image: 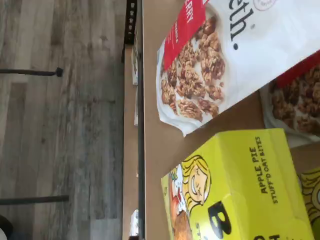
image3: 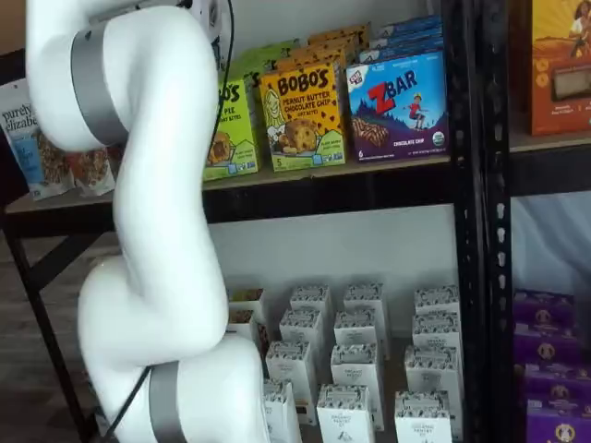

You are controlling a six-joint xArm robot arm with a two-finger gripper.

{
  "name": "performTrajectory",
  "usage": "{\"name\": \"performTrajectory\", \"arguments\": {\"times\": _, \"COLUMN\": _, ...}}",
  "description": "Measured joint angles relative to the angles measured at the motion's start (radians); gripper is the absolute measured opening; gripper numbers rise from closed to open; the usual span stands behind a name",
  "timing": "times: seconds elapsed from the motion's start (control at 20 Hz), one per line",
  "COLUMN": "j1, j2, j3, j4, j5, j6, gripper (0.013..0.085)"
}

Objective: Pick the green box on the top shelf, the fourth from the left

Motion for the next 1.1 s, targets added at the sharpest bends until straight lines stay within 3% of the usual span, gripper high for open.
{"name": "performTrajectory", "arguments": {"times": 0.55, "j1": -0.004, "j2": 0.046, "j3": -0.054, "j4": -0.014, "j5": 0.04, "j6": -0.004, "gripper": 0.085}}
{"name": "performTrajectory", "arguments": {"times": 1.1, "j1": -0.005, "j2": 0.049, "j3": -0.031, "j4": -0.047, "j5": 0.008, "j6": -0.017, "gripper": 0.085}}
